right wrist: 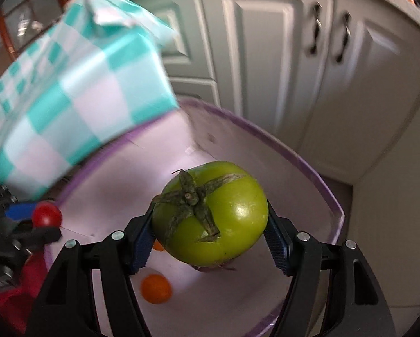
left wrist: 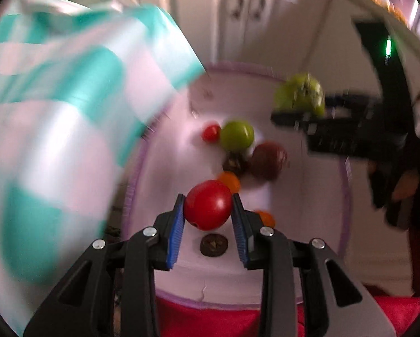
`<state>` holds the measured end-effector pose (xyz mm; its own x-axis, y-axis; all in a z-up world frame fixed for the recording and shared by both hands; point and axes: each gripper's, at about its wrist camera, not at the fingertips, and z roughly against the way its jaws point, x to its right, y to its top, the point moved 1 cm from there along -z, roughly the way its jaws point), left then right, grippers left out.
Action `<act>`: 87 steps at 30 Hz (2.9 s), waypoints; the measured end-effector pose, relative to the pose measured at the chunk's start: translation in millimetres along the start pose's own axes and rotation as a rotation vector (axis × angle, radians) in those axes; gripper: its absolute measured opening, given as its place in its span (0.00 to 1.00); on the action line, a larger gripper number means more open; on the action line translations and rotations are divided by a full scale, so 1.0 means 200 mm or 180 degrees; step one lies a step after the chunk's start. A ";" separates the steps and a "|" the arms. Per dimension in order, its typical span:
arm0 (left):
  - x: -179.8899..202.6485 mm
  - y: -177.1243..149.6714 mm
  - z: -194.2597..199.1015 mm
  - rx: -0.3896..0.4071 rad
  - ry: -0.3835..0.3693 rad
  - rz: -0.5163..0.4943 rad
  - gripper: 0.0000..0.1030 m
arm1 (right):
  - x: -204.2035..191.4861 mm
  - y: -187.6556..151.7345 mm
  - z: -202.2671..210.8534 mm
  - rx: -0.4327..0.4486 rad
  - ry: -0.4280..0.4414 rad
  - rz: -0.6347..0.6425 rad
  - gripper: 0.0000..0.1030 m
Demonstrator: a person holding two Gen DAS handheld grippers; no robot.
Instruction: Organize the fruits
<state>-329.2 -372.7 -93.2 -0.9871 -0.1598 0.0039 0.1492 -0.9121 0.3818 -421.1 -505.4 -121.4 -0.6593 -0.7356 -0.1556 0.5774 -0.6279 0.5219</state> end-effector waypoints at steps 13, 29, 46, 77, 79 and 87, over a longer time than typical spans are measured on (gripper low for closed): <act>0.13 -0.06 -0.48 -0.0686 -0.0439 -0.0315 0.32 | 0.10 0.04 -0.29 -0.0585 -0.0398 -0.0095 0.65; 0.06 -0.12 -0.55 -0.0826 -0.0486 -0.0107 0.33 | -0.09 0.04 -0.49 -0.1010 -0.0950 0.0768 0.65; 0.00 -0.11 0.14 0.0732 -0.0267 -0.0117 0.78 | -0.04 0.19 0.15 0.0350 -0.0393 0.0417 0.83; 0.04 -0.20 -0.02 -0.0052 0.0350 -0.0093 0.99 | -0.14 -0.21 -0.05 -0.0376 -0.0684 -0.0351 0.84; 0.04 -0.20 -0.02 -0.0067 0.0345 -0.0085 0.99 | -0.15 -0.21 -0.06 -0.0405 -0.0674 -0.0333 0.84; 0.04 -0.20 -0.03 -0.0098 0.0334 -0.0089 0.99 | -0.16 -0.21 -0.07 -0.0424 -0.0652 -0.0347 0.84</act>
<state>-342.5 -339.6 -113.8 -0.9797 -0.1715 -0.1038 0.1251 -0.9276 0.3519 -417.9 -458.7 -149.8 -0.7970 -0.6035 -0.0246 0.5470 -0.7385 0.3941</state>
